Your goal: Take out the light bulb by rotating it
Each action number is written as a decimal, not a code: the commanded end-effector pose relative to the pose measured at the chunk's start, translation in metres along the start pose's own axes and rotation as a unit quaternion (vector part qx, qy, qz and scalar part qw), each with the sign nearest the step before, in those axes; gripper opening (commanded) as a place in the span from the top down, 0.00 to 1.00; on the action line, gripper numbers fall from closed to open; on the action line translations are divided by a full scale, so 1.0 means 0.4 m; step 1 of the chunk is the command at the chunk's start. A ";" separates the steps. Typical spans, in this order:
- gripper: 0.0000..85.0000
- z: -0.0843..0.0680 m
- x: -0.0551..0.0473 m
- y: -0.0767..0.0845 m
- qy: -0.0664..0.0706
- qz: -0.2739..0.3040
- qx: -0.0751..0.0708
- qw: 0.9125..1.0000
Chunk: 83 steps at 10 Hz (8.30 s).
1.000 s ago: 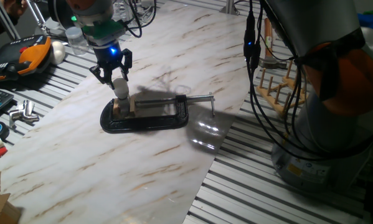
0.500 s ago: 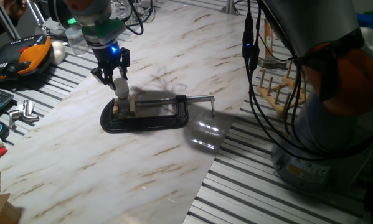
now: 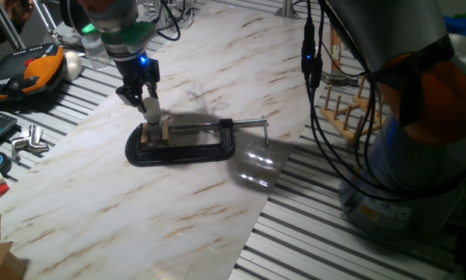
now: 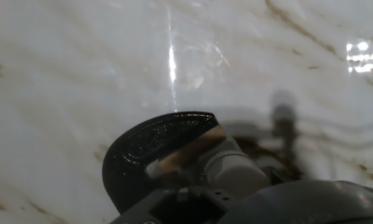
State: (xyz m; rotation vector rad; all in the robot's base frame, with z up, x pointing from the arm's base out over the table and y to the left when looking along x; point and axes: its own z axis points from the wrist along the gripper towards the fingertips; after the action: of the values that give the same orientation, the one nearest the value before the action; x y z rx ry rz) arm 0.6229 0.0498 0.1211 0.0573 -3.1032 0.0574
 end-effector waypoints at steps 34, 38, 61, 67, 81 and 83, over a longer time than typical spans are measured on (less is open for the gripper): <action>0.20 -0.031 -0.008 0.006 -0.031 -0.110 0.019 0.993; 0.20 -0.084 -0.010 0.006 -0.051 0.149 0.015 0.987; 0.40 -0.095 -0.016 0.008 -0.011 0.967 0.013 0.253; 0.40 -0.091 -0.017 0.009 -0.004 0.983 0.007 0.183; 0.20 -0.081 -0.021 0.009 0.002 0.988 0.021 0.152; 0.20 -0.080 -0.020 0.008 0.000 0.988 0.015 0.152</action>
State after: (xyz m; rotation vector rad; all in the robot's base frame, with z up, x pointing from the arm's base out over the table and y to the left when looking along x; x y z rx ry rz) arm 0.6319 0.0548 0.1524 -2.0340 -2.4852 0.0542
